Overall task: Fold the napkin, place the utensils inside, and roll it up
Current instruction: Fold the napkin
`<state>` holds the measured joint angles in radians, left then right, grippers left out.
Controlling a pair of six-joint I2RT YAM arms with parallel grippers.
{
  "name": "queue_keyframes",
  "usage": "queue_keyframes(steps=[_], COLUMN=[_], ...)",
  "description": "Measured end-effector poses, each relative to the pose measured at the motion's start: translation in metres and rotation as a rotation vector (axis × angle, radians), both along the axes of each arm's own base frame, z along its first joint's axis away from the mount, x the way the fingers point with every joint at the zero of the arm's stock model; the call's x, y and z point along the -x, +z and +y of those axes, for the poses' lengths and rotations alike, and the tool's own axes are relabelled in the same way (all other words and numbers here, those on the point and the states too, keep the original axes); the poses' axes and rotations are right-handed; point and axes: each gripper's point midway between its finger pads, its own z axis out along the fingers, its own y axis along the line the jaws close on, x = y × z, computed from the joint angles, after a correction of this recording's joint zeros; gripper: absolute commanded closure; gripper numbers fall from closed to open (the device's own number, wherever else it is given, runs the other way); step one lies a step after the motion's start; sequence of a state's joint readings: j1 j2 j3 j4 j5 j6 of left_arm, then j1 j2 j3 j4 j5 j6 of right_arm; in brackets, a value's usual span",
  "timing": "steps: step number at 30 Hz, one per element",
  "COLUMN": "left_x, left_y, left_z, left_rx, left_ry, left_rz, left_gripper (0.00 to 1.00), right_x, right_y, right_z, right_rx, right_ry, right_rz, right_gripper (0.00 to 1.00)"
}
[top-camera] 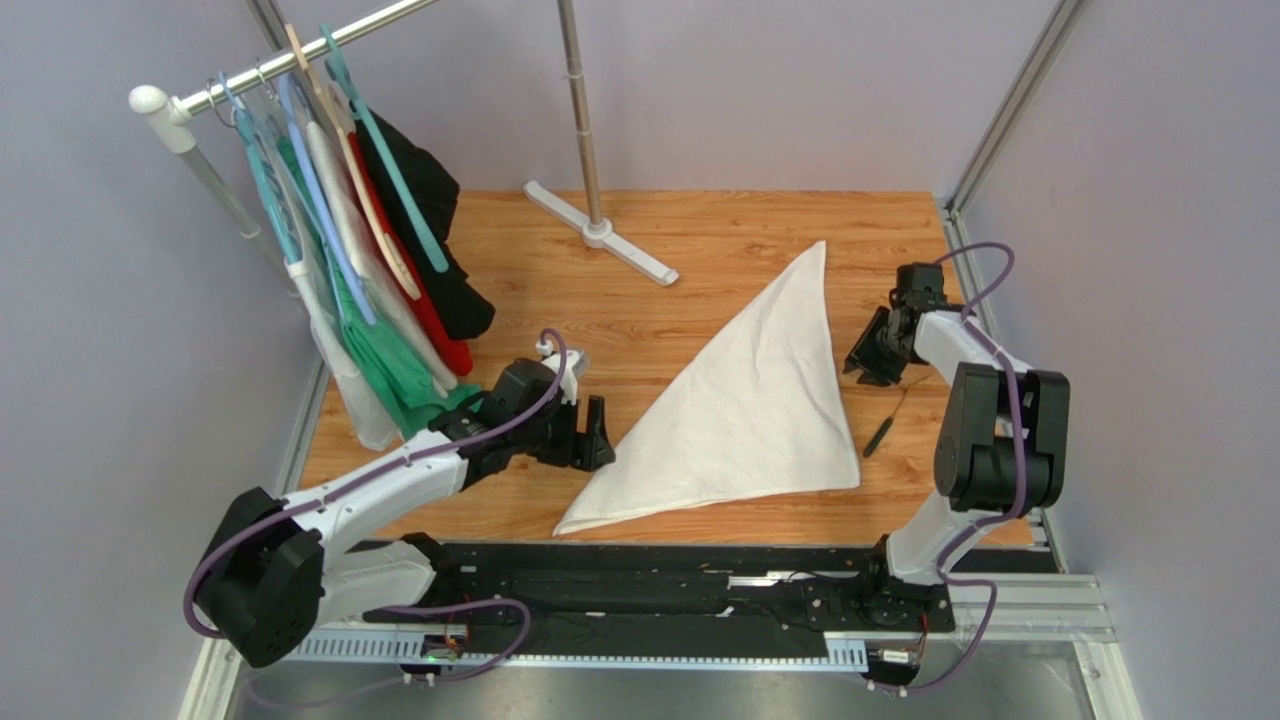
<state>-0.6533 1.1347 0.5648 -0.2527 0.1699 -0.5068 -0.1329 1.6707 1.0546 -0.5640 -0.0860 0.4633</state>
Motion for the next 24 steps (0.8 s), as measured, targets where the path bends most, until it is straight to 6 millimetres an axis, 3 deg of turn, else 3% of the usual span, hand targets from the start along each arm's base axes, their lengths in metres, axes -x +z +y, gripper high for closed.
queue_keyframes(steps=[6, 8, 12, 16, 24], left_x=[-0.002, 0.003, 0.016, 0.021, 0.025], left_y=[0.033, 0.031, 0.004, -0.02, -0.029], left_z=[-0.045, -0.062, -0.088, -0.093, -0.092], left_rx=[0.114, 0.138, 0.146, 0.13, 0.146], left_ry=[-0.082, -0.116, -0.16, -0.15, -0.129], left_rz=[-0.078, -0.067, 0.015, 0.084, 0.102], left_gripper=[0.18, 0.18, 0.19, 0.19, 0.19], right_x=[-0.013, -0.014, -0.013, -0.011, -0.01], right_y=[-0.004, -0.005, -0.01, -0.017, -0.02], right_z=[0.006, 0.007, 0.011, 0.013, 0.015], right_rx=[-0.001, -0.001, -0.01, -0.006, 0.004], right_ry=[0.088, 0.109, 0.152, 0.188, 0.235], right_rz=[-0.013, -0.016, -0.012, 0.003, 0.007], right_gripper=[0.69, 0.69, 0.69, 0.69, 0.74])
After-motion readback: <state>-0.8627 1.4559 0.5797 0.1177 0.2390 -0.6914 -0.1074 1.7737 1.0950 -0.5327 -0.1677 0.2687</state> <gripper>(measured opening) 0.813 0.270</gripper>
